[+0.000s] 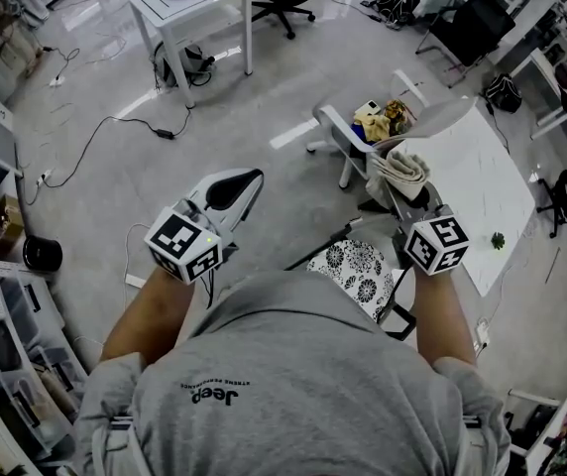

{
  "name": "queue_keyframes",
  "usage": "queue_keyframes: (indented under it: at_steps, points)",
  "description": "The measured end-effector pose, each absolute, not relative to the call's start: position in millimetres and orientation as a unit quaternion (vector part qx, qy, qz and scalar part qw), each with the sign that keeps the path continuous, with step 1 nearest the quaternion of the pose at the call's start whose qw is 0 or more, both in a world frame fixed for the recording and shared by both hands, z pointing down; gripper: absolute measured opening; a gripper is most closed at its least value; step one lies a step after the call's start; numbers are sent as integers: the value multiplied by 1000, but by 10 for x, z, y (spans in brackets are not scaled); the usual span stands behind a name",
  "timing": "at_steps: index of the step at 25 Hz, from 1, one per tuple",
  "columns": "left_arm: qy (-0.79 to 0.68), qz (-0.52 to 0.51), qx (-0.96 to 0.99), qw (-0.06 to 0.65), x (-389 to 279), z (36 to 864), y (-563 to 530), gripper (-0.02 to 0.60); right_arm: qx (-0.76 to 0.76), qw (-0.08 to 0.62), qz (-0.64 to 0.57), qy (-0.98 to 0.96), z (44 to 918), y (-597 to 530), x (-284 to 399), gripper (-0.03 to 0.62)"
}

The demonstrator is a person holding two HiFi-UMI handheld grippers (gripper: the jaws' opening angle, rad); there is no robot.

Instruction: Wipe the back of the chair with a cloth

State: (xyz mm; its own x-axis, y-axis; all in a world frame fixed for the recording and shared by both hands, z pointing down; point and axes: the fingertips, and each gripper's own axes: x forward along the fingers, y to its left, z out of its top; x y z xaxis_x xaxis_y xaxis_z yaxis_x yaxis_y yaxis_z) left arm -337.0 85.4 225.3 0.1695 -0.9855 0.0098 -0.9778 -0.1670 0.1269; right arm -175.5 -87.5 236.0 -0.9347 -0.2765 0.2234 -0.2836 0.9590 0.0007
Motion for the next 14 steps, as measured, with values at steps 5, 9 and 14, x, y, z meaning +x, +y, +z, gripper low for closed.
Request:
queue_keyframes:
  at_steps: [5, 9, 14]
  points:
    - [-643, -39, 763, 52, -3348, 2241, 866, 57, 144, 113, 12, -983, 2351, -884, -1728, 91]
    - [-643, -40, 763, 52, -3349, 2248, 877, 57, 143, 113, 7, -983, 2347, -891, -1736, 91]
    - [-643, -40, 763, 51, -3365, 2246, 914, 57, 142, 113, 5, -983, 2330, -866, -1761, 91]
